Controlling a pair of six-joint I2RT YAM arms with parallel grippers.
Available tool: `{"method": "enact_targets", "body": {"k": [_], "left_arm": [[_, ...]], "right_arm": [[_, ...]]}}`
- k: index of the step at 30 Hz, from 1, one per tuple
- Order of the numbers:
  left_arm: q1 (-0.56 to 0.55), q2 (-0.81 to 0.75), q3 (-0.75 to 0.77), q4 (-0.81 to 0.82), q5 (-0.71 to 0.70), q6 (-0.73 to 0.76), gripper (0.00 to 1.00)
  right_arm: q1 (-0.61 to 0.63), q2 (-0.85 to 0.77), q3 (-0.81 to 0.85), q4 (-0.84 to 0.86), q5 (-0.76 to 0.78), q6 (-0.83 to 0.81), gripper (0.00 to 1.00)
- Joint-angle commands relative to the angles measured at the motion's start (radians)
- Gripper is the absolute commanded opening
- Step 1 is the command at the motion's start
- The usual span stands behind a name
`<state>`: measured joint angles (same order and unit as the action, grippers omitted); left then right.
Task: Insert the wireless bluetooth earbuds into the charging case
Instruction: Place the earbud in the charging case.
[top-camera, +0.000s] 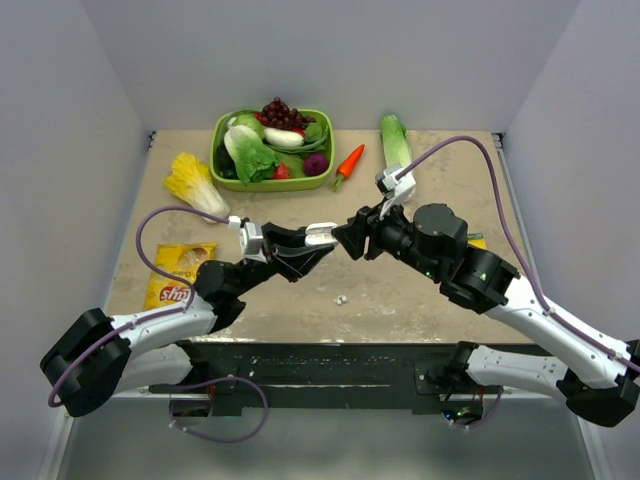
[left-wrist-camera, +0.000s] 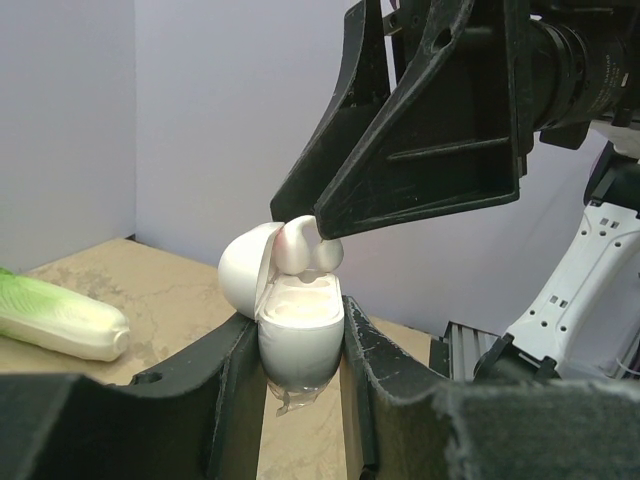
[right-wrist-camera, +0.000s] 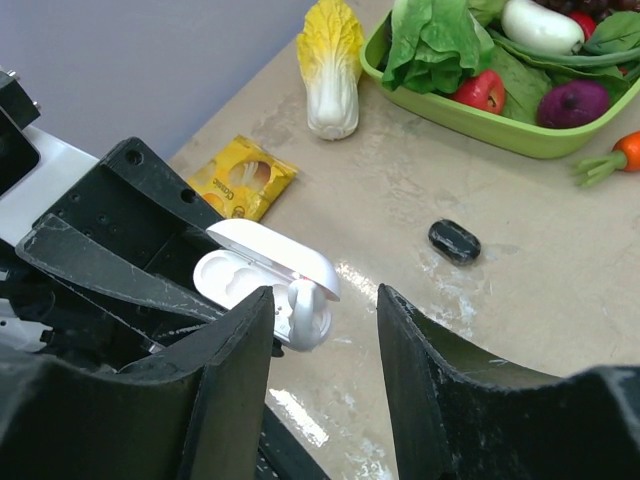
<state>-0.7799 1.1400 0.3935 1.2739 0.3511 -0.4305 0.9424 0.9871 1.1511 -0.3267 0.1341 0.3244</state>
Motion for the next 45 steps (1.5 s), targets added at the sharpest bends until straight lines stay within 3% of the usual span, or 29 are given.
{"method": "enact_targets", "body": {"k": [1, 20, 32, 34, 45], "left_arm": [[0.005, -0.011, 0.004, 0.117, -0.015, 0.027, 0.00], [0.005, -0.009, 0.007, 0.120, -0.008, 0.022, 0.00], [0.005, -0.009, 0.008, 0.122, 0.003, 0.021, 0.00], [0.005, -0.009, 0.007, 0.120, 0.006, 0.021, 0.00], [0.007, -0.002, -0.024, 0.179, 0.086, -0.030, 0.00]], "right_arm": [[-0.002, -0.008, 0.032, 0.009, -0.016, -0.001, 0.48], [-0.002, -0.002, 0.027, 0.011, -0.044, -0.016, 0.28], [-0.002, 0.010, 0.021, 0.008, -0.045, -0.027, 0.10], [-0.002, 0.005, 0.016, 0.014, -0.045, -0.036, 0.02], [-0.002, -0.152, -0.028, 0.083, -0.229, -0.292, 0.00]]}}
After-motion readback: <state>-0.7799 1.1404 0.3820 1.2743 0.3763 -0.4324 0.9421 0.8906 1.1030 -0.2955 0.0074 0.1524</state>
